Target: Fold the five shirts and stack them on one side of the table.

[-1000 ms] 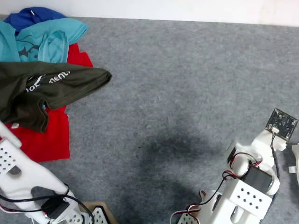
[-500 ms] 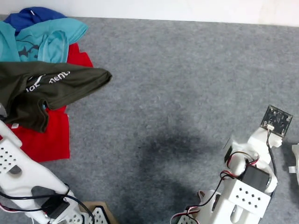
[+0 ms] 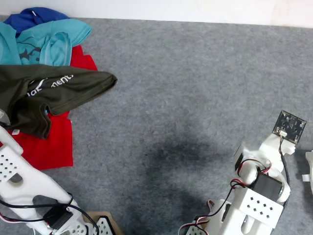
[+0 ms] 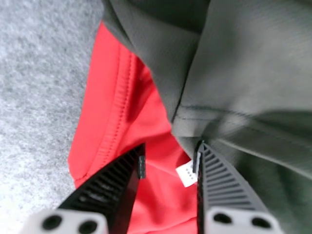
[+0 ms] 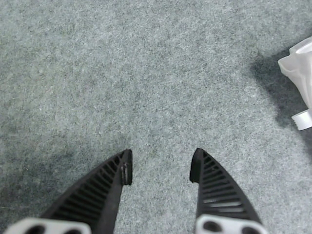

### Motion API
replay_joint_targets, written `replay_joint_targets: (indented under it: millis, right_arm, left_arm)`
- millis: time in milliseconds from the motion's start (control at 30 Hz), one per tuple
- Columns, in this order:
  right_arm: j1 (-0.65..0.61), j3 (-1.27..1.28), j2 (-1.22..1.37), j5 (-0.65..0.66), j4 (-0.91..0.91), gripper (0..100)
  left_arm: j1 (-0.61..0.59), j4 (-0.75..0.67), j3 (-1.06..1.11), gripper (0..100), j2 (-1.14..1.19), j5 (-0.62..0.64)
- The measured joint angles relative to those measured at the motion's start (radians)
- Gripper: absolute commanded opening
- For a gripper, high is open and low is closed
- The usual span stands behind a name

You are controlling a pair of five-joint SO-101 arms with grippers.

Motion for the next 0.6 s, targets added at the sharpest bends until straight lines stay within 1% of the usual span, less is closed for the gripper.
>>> replay_joint_targets:
  millis: [100,367,467,600]
  right_arm:
    - [0.000,0.000,0.000,0.000,0.000,20.2]
    - [-0.006,0.000,0.000,0.000,-0.003,20.2]
    - [-0.006,0.000,0.000,0.000,-0.003,20.2]
    - [-0.026,0.005,0.000,0.000,-0.003,20.2]
  left_arm:
    - [0.002,0.000,0.044,18,0.000,-0.040]
    - [0.000,0.000,0.052,18,-0.002,-0.054]
    - [0.000,0.037,0.058,18,-0.025,-0.060]
    - [0.000,0.064,0.106,18,-0.095,-0.103]
